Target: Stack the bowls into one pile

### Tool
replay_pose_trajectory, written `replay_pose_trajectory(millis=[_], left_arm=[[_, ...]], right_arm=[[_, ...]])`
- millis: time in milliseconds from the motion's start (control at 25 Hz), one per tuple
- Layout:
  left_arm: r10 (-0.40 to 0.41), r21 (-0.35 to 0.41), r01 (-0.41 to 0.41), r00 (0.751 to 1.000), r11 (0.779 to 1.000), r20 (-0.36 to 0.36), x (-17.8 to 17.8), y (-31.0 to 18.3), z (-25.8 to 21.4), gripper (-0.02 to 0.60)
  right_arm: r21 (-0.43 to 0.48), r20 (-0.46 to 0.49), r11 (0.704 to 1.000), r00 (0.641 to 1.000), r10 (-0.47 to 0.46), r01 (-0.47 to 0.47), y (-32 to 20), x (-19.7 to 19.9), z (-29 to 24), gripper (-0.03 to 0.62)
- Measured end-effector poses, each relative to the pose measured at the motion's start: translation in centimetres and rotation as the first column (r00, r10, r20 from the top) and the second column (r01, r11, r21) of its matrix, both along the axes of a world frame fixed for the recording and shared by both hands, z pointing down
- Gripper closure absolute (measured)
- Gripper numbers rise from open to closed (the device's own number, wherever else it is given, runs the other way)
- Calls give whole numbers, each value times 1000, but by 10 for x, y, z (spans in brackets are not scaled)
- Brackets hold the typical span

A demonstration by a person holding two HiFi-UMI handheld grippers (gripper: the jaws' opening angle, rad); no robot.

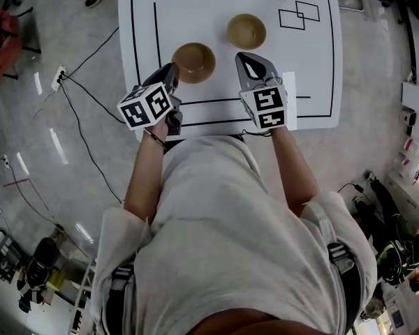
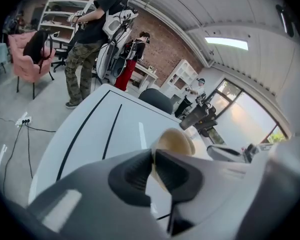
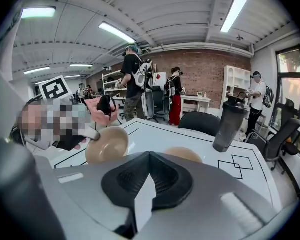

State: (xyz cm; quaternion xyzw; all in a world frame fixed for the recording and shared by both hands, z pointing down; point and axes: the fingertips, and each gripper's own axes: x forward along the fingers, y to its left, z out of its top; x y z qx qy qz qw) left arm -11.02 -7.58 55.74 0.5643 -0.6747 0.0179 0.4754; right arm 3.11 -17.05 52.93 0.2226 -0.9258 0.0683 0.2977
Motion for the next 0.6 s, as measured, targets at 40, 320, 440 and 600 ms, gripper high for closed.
replay_pose_trajectory(millis=[40,320,440,600], left_arm=[[-3,3,3,1000,1000,-2,5,-3,0,560],[35,33,-35,999,999,14,42,-42,-8,560],[40,53,-40,999,998,10,57,-58,-10,560],[13,81,-14,1000,997,14,66,-71,-12,560]], right_arm=[[3,3,1000,1000,-1,1,-3,4,-1,595],[5,38,997,997,72,-72,-25,44,-8,595],[0,42,996,995,93,-93,-33,61,-5,595],[8,56,995,994,95,-96,-41,80,-3,595]])
